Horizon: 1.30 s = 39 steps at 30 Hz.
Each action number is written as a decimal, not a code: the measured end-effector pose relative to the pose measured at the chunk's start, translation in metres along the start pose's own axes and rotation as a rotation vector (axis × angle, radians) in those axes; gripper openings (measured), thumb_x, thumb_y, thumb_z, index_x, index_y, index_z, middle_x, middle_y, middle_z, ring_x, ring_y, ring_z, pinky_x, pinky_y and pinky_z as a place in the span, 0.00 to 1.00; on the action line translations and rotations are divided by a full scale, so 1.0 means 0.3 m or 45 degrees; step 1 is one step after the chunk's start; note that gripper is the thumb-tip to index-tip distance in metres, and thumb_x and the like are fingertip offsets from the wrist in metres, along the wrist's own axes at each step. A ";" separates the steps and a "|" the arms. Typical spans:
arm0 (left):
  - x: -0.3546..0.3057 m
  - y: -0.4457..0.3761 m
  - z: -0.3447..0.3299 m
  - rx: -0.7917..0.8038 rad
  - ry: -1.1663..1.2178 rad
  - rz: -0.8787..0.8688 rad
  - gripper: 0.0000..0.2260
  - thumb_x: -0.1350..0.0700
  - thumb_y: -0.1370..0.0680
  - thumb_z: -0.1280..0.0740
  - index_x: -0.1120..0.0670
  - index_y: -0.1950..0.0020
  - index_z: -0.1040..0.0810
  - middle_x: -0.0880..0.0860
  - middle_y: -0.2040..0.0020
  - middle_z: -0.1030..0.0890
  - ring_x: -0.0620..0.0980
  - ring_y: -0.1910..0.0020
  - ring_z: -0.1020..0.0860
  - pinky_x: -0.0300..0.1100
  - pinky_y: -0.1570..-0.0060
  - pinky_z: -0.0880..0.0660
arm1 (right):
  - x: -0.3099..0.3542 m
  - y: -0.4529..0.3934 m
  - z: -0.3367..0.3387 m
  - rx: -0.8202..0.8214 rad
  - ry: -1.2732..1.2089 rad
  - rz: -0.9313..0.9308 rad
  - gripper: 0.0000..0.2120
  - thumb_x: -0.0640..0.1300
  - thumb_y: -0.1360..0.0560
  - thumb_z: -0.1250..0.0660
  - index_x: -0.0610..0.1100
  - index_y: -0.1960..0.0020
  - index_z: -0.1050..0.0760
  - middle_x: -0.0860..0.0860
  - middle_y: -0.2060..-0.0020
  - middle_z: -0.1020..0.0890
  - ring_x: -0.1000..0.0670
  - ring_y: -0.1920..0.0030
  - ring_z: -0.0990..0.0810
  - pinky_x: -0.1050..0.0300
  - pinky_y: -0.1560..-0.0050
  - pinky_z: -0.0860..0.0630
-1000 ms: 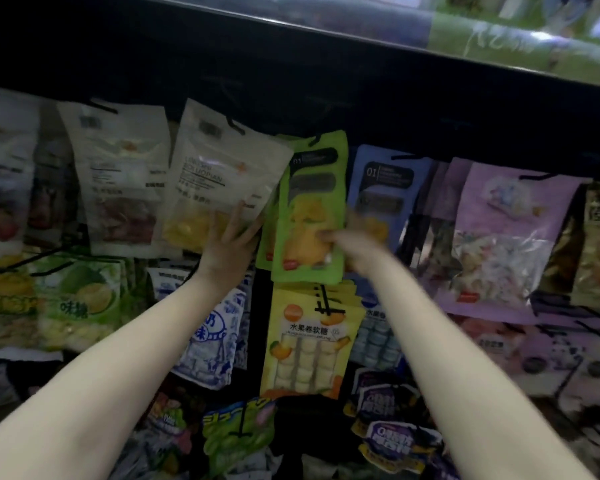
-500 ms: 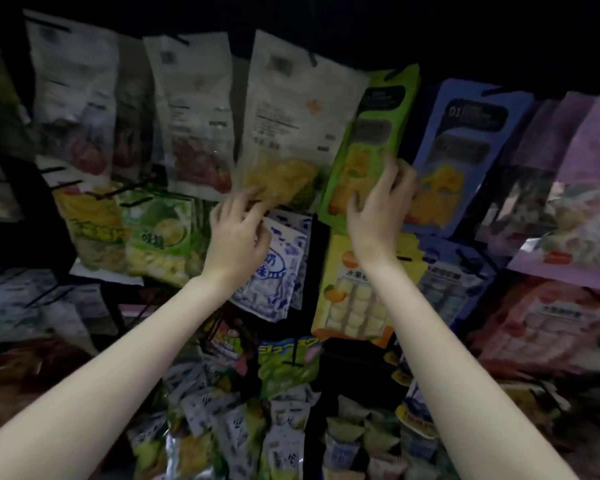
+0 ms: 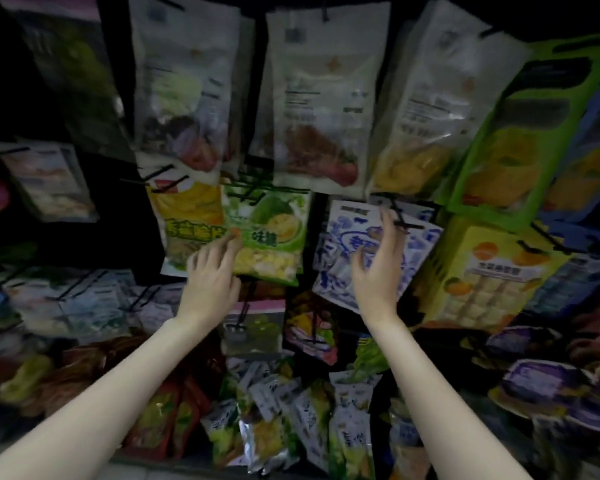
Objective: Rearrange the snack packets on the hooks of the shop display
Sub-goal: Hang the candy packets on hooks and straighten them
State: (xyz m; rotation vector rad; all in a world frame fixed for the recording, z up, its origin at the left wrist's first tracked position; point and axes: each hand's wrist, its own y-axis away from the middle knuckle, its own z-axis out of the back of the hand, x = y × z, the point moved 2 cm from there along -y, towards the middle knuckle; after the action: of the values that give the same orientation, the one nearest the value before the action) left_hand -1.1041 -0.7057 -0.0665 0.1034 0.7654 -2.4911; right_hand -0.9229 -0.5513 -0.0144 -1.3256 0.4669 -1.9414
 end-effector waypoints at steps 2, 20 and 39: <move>0.042 -0.030 0.015 0.026 0.047 -0.060 0.22 0.63 0.25 0.37 0.57 0.31 0.33 0.60 0.33 0.32 0.58 0.36 0.37 0.58 0.44 0.32 | 0.057 0.079 -0.088 0.092 0.101 0.295 0.26 0.35 0.23 0.40 0.50 0.28 0.41 0.44 0.34 0.33 0.54 0.39 0.30 0.67 0.50 0.31; 0.369 0.016 0.007 0.160 0.294 0.338 0.24 0.59 0.22 0.39 0.56 0.27 0.40 0.58 0.26 0.44 0.60 0.29 0.43 0.54 0.36 0.34 | 0.086 -0.005 -0.509 0.168 -0.152 -0.891 0.24 0.48 0.26 0.31 0.43 0.33 0.31 0.46 0.37 0.25 0.45 0.37 0.26 0.50 0.39 0.27; 0.288 -0.062 -0.099 0.743 0.443 -0.057 0.33 0.49 0.24 0.33 0.42 0.25 0.48 0.53 0.25 0.46 0.55 0.28 0.40 0.50 0.38 0.31 | 0.054 0.065 -0.435 0.230 -0.052 -0.620 0.13 0.41 0.22 0.36 0.39 0.40 0.22 0.49 0.46 0.19 0.51 0.51 0.20 0.62 0.45 0.26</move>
State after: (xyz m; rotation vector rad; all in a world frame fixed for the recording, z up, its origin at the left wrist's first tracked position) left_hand -1.1899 -0.7167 -0.1011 0.7460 0.1397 -2.6969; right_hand -1.0377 -0.5896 -0.0692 -1.4497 -0.0646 -2.2752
